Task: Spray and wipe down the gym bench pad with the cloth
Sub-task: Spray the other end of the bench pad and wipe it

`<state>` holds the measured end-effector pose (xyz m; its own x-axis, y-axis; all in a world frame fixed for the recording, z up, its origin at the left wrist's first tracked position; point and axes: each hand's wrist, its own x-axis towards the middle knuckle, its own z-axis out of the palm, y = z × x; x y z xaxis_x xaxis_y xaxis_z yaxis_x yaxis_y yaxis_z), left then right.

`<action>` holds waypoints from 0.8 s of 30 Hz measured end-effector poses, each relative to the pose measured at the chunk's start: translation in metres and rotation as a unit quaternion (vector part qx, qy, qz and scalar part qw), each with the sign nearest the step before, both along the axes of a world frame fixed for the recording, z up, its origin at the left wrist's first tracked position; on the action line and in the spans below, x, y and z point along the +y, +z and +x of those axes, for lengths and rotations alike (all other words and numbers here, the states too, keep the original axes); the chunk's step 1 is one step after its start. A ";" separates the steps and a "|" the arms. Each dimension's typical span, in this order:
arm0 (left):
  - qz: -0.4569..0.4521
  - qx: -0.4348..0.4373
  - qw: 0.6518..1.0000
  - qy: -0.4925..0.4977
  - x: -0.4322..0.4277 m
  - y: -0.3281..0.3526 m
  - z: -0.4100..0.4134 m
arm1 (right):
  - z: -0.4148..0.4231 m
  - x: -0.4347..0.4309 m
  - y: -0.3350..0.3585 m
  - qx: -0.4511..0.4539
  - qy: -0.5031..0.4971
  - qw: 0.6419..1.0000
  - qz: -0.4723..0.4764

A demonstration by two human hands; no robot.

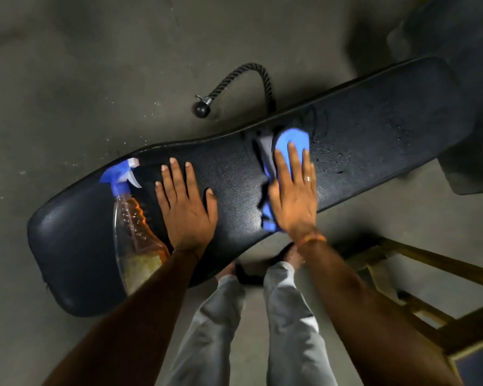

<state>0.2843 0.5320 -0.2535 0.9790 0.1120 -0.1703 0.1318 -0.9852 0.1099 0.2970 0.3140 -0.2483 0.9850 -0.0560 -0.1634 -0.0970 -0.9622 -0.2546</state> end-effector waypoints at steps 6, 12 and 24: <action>-0.001 -0.010 1.000 -0.005 0.001 -0.005 -0.002 | 0.060 0.032 -0.010 -0.017 -0.004 1.000 0.012; 0.012 0.004 1.000 -0.020 -0.002 -0.003 -0.001 | -0.037 -0.009 -0.004 -0.013 0.150 0.989 0.006; 0.032 0.017 0.998 -0.046 -0.063 -0.006 -0.044 | 0.052 -0.029 -0.014 -0.050 0.135 0.988 0.056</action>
<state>0.2406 0.4685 -0.2590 0.9793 0.0327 -0.1996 0.0423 -0.9981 0.0438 0.3493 0.2850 -0.2619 0.9730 0.2243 -0.0544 0.1911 -0.9149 -0.3556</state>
